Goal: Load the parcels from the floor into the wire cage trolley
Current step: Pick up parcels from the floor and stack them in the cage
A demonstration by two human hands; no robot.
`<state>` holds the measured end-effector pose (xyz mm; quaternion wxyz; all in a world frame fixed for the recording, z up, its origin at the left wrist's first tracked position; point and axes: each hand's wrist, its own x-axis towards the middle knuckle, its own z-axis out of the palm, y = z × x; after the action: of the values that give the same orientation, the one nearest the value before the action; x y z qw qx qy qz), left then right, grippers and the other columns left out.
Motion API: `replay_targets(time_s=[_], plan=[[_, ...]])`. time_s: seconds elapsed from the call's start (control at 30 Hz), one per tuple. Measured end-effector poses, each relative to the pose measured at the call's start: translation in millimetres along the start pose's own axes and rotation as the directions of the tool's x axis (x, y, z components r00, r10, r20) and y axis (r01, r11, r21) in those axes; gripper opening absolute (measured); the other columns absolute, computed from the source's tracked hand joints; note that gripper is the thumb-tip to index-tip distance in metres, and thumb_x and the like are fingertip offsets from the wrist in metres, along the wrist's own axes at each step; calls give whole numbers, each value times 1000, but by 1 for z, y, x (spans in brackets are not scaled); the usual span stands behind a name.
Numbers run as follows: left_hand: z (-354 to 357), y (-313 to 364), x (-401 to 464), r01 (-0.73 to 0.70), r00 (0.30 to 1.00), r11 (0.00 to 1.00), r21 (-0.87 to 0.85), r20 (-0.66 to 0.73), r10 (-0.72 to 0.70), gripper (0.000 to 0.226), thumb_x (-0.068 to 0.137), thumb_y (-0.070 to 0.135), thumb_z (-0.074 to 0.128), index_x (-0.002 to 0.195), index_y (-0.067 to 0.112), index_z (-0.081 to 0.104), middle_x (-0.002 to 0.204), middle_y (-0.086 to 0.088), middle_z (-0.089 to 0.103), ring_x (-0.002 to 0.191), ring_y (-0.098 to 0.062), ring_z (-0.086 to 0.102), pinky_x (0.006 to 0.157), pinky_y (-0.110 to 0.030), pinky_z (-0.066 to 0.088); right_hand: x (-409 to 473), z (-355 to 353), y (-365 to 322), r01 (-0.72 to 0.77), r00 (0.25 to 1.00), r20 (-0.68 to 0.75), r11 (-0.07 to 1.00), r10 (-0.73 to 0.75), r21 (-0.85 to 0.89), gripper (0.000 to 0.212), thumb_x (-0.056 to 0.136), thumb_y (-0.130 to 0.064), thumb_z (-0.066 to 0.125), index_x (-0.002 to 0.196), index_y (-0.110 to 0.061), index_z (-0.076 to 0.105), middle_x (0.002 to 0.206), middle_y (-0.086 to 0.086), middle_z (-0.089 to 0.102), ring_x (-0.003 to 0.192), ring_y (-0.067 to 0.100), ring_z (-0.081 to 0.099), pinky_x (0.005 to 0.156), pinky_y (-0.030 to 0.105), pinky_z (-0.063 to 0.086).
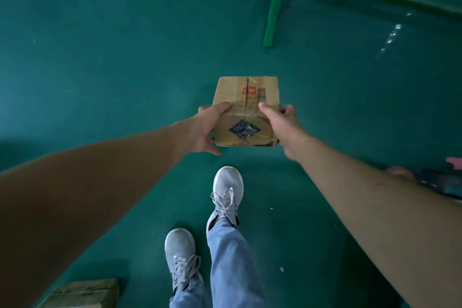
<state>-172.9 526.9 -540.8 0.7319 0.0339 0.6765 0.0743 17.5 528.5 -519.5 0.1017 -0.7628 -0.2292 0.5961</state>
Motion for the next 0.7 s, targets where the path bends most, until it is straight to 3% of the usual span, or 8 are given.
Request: replay_targets(time_s=[0.1, 0.2, 0.3, 0.4, 0.5, 0.7], plan=[[14, 9, -62, -48, 998, 999, 19, 34, 47, 71, 87, 61, 69, 141, 35, 33, 136, -3, 56, 114, -41, 62, 103, -81, 31, -60, -21, -10, -44, 998, -37, 988, 50, 145, 50, 93, -51, 68, 120, -19, 40, 116, 1, 63, 99, 19, 66, 70, 34, 48], [31, 17, -141, -116, 992, 986, 124, 64, 108, 68, 88, 63, 67, 140, 35, 33, 135, -3, 57, 109, -37, 66, 103, -69, 43, -134, -50, -21, -39, 995, -75, 958, 63, 285, 51, 95, -46, 67, 126, -17, 39, 118, 4, 65, 101, 21, 68, 68, 34, 51], [47, 22, -221, -174, 983, 965, 196, 92, 159, 64, 90, 60, 67, 138, 30, 37, 132, -6, 57, 107, -33, 67, 89, -58, 56, -216, -79, -34, -19, 994, -98, 935, 57, 354, 48, 96, -49, 64, 128, -20, 44, 118, 3, 66, 98, 19, 66, 75, 35, 50], [66, 13, -305, -201, 976, 937, 284, 138, 168, 65, 89, 60, 68, 139, 29, 39, 130, -8, 59, 110, -32, 65, 88, -58, 56, -301, -107, -31, -51, 993, -72, 900, 91, 433, 54, 95, -60, 58, 137, -29, 43, 120, -4, 62, 99, 21, 60, 103, 54, 43], [86, 4, -371, -237, 967, 908, 345, 170, 188, 63, 89, 60, 68, 137, 32, 41, 128, -7, 60, 110, -33, 64, 91, -55, 54, -379, -126, -28, -119, 991, 13, 817, 135, 565, 71, 87, -69, 62, 143, -32, 40, 125, 3, 56, 114, 32, 55, 105, 66, 43], [157, -24, -517, -306, 942, 841, 446, 269, 200, 64, 85, 62, 71, 135, 34, 45, 126, -6, 60, 110, -34, 63, 90, -53, 56, -529, -202, -12, -4, 992, -86, 697, 95, 717, 48, 88, -57, 69, 123, -25, 59, 116, 7, 72, 108, 29, 68, 100, 55, 53]])
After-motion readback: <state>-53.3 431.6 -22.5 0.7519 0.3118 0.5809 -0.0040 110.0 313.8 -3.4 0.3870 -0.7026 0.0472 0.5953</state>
